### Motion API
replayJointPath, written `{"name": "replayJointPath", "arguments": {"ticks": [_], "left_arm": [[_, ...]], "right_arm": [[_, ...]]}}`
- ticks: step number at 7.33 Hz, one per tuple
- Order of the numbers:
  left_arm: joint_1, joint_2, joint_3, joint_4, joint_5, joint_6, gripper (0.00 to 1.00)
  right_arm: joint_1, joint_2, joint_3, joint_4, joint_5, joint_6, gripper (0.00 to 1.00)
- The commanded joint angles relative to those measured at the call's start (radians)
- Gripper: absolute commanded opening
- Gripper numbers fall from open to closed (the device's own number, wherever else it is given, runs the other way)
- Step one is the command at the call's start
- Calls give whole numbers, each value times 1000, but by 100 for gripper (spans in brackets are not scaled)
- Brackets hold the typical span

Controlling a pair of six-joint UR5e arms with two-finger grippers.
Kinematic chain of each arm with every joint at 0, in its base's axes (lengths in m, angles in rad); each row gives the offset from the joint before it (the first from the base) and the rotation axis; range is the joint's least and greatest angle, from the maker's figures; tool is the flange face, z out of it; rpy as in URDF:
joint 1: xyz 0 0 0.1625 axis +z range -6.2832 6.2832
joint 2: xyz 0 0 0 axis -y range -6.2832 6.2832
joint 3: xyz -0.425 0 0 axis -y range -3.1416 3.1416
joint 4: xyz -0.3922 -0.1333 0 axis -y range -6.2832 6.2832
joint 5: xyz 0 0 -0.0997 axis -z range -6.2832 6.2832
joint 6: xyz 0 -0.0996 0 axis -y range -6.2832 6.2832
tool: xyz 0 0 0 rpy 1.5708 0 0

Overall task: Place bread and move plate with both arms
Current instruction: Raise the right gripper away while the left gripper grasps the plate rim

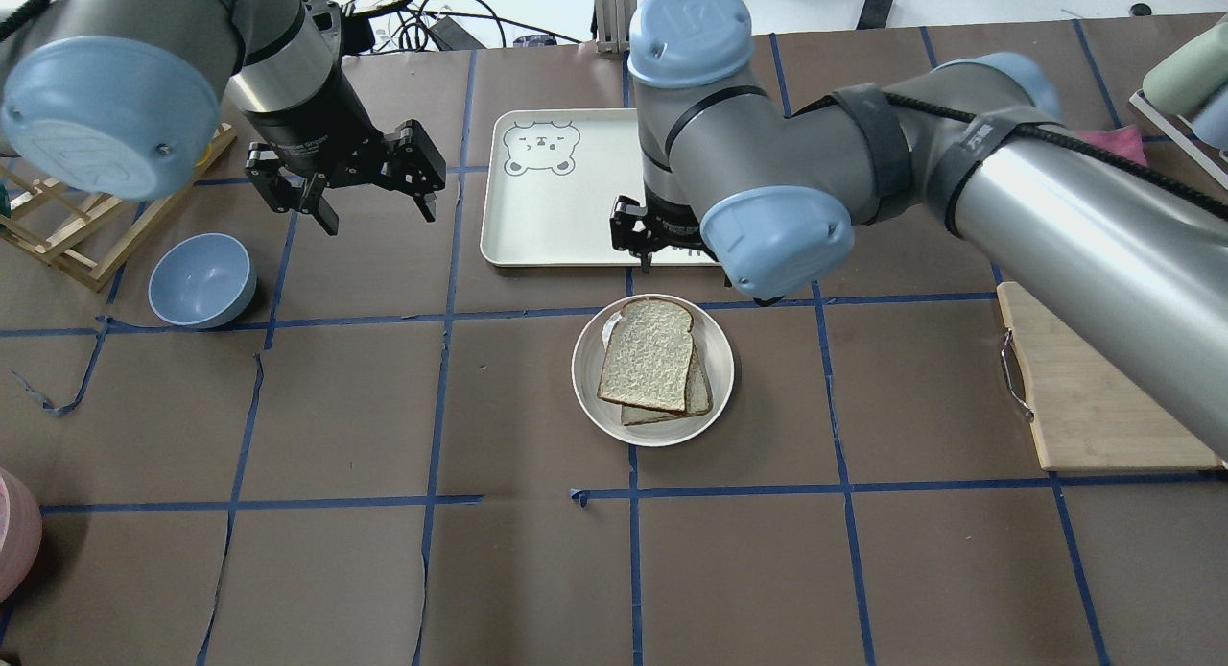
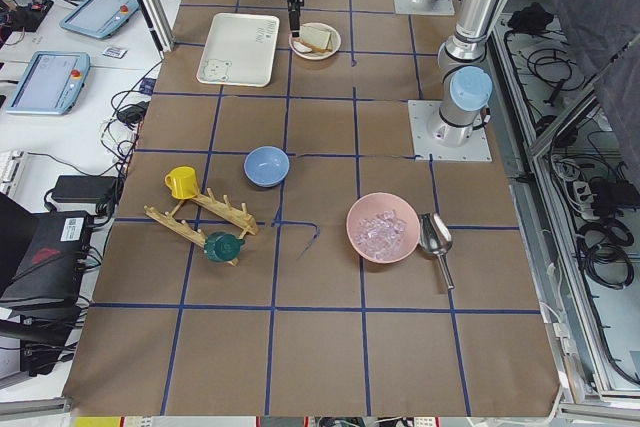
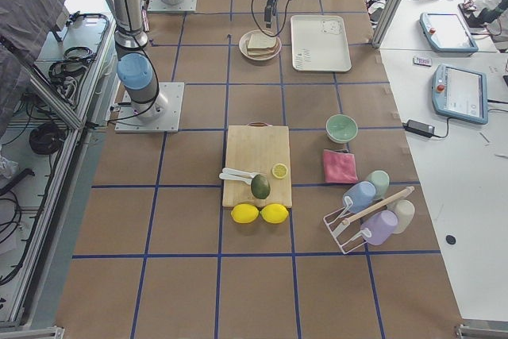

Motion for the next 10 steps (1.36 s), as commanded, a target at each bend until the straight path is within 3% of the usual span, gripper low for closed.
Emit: {"name": "replayJointPath", "arguments": {"ticks": [1,3,4,6,8,10], "left_arm": [[-29,-53,-95,120,-82,-168,100],[-107,-111,-213,306,-86,-265,100],[-130,-148,-274,393,-100,-291,100],[-162,-202,-344,490,-164,-282,95],[-185,-232,-349,498,-166,-253,73],[-195,-258,-350,505,-166,-249,50]], "right_arm": [[-107,-9,-146,148,11,-272,98],[-178,-12,-248,245,13,-514,100],[-218,-44,-257,268,19,-707,100],[-322,-99,-248,364,66,-852,100],[-277,-157,-236,369,65,-732,100],[-263,-170,-219,371,57,-759,100]]}}
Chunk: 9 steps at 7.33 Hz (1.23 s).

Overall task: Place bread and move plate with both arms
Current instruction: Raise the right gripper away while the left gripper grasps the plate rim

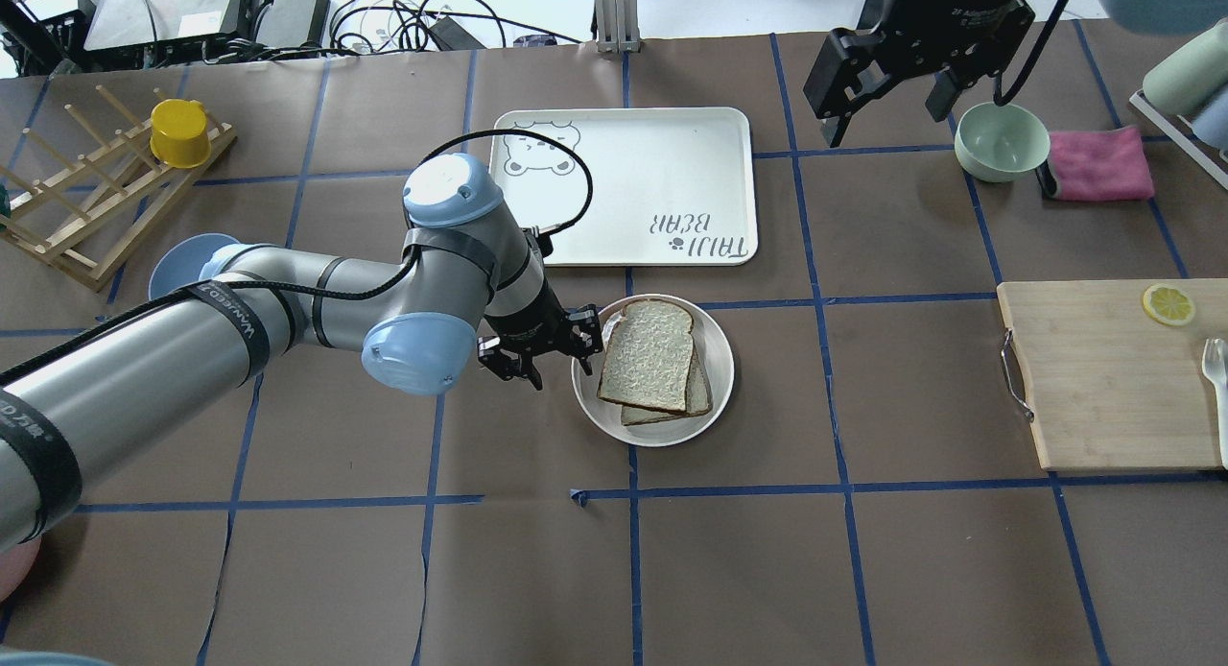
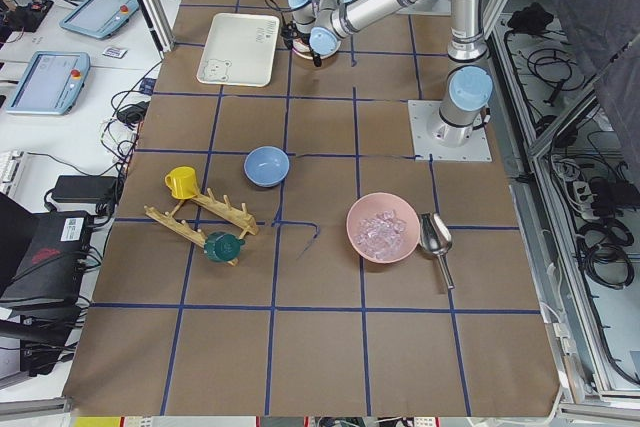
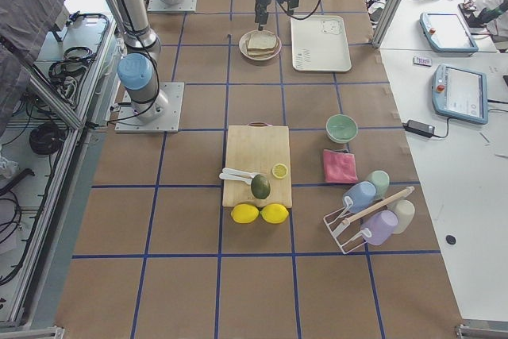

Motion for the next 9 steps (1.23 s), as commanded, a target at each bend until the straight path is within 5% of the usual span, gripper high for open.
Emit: {"name": "replayJointPath", "arguments": {"ticks": [1,2,3,4,9], "left_arm": [[-6,-24,-2,11,-2,12,31],[-6,-26,0,13,-2,39,7],[-6,-24,0,13,0,56,0],[-5,-18,3,24,0,65,0],[110,49,35,67,-143,68,0]], "right_arm": [[8,-12,9,-8,-6,6,100],[11,-12,9,-18,-8,14,100],[8,-15,8,-3,-23,48,100],[11,-23,9,-1,-79,115,100],[12,-23,9,-2,-75,122,100]]}}
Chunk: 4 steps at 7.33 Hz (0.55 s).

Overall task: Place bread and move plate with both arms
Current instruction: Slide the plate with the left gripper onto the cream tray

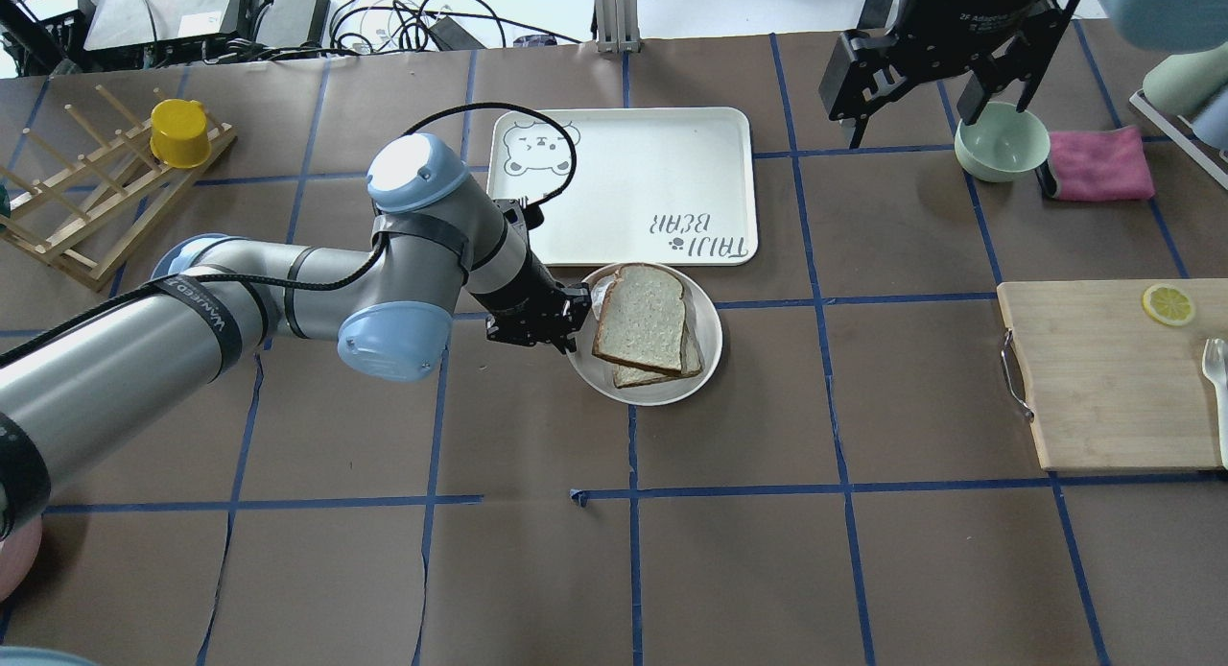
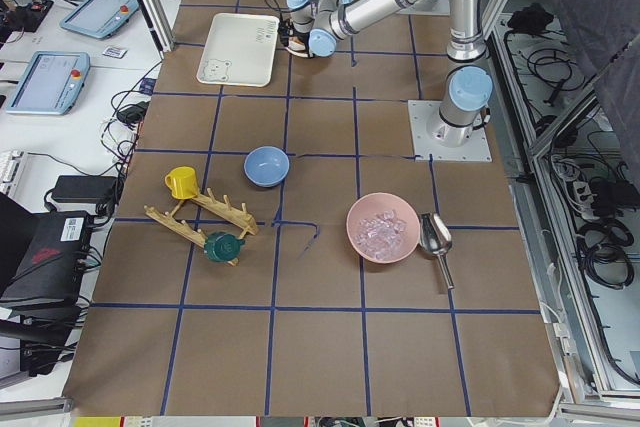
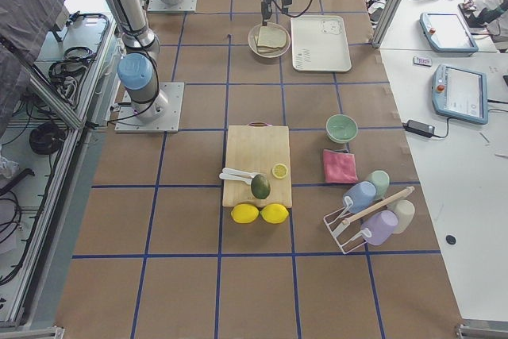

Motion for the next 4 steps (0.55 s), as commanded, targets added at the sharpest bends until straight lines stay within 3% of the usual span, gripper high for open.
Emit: {"name": "replayJointPath", "arguments": {"ticks": [1,4], "left_arm": [[65,-2,79,2,-77,3,0],[87,-132,252,-4,-82,70,0]], "right_arm": [[-4,3,3,5,12,-1,100],[-2,1,9,-7,34,-3,100]]}}
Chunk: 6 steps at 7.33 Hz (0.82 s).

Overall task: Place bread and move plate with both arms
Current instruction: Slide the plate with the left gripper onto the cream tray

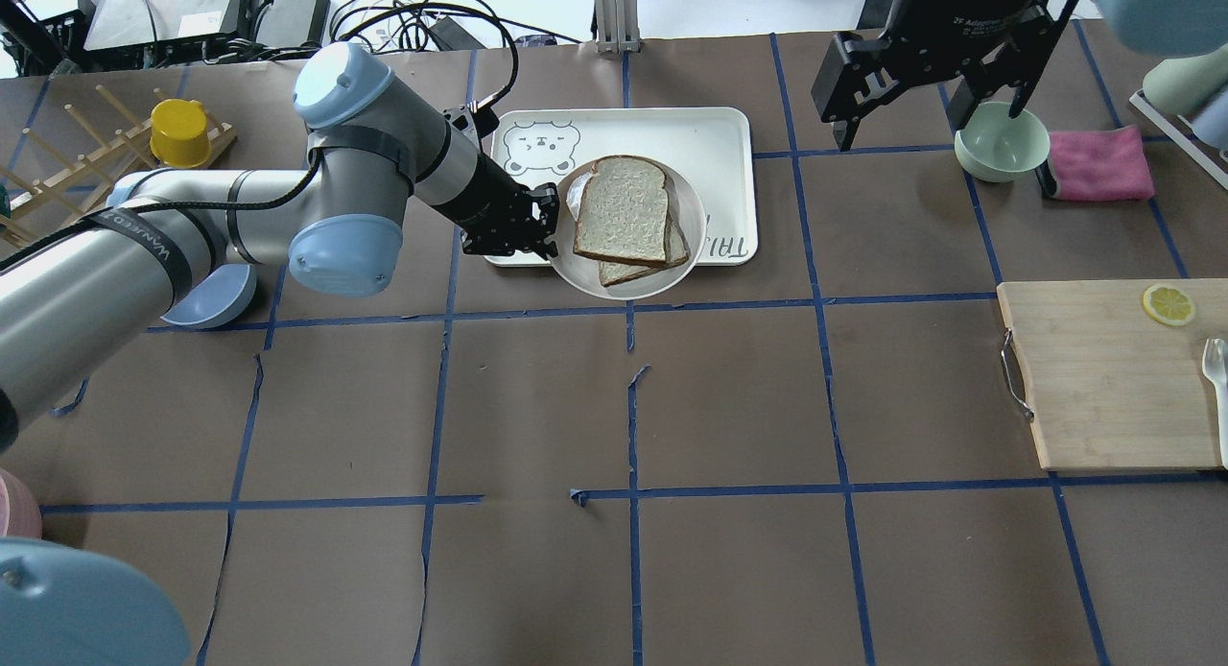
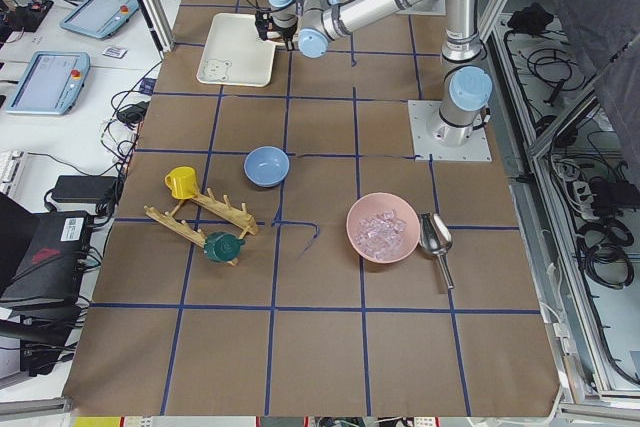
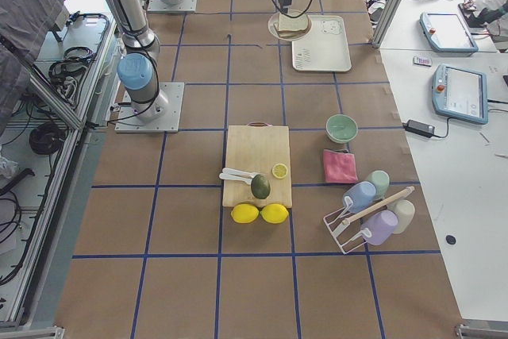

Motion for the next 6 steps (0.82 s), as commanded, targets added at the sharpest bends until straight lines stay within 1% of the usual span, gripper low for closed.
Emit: {"name": "replayJointPath", "arguments": {"ticks": [1,2,3,6], "left_arm": [[15,-131,136,-1,-1,49,0],[29,-186,203,-1,-1,33,0],[29,-220,239,-2,-1,27,0],[34,-273,245,-1,-1,22,0]], "right_arm": [[1,1,3,-2,4,1,100],[1,-1,3,-2,4,1,100],[1,1,3,-2,4,1,100],[1,1,4,-2,4,1,100]]}}
